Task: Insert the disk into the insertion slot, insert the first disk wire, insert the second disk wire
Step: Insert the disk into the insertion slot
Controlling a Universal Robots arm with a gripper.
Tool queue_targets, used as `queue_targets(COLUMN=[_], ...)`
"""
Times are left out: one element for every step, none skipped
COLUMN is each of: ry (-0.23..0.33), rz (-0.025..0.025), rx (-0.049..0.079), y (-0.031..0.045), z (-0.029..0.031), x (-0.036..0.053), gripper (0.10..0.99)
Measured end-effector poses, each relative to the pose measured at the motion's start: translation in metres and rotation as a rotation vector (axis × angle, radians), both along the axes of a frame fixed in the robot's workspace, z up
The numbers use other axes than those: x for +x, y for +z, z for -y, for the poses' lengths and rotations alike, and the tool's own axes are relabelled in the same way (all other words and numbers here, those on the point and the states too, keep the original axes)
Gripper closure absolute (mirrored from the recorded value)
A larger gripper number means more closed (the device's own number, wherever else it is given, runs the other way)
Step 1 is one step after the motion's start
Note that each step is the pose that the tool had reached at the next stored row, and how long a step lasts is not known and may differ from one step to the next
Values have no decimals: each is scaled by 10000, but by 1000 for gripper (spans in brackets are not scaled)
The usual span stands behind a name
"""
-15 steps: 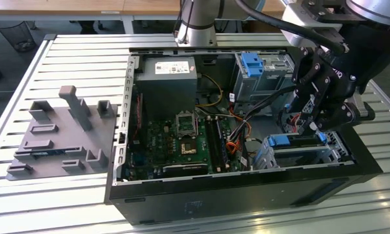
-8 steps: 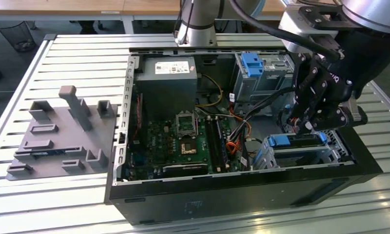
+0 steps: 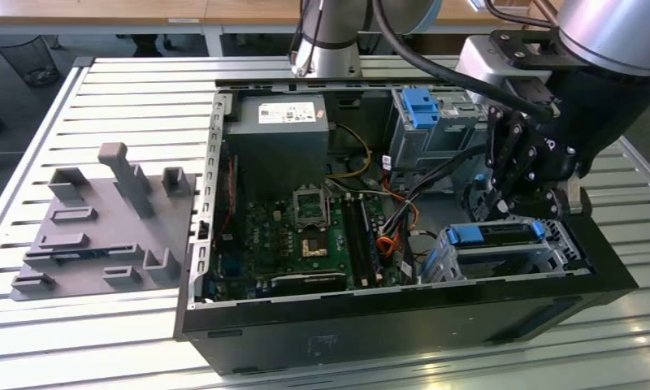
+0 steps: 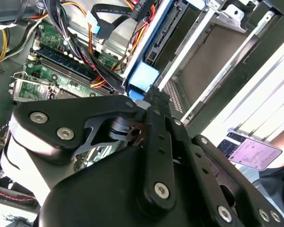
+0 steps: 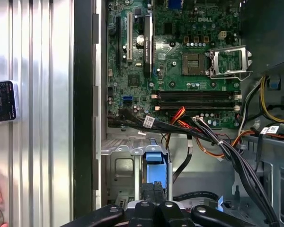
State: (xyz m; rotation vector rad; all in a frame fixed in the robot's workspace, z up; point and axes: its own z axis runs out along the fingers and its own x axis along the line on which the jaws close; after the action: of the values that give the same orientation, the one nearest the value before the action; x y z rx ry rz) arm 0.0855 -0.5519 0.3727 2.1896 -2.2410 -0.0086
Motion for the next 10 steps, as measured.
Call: queue_targets(ry=[0, 0, 0, 0, 0, -1, -1, 0, 1, 0], rz=[0, 0, 0, 0, 0, 0, 0, 0, 0, 0], rx=[0, -1, -1, -1, -1, 0, 0, 0, 0, 0], y=[-13, -26, -37, -46, -54, -63, -72, -81, -89, -98], z=[0, 0, 0, 0, 0, 0, 0, 0, 0, 0], x=[0, 0, 0, 0, 0, 0, 0, 0, 0, 0], gripper=[980, 980, 980, 980, 980, 980, 980, 980, 980, 980])
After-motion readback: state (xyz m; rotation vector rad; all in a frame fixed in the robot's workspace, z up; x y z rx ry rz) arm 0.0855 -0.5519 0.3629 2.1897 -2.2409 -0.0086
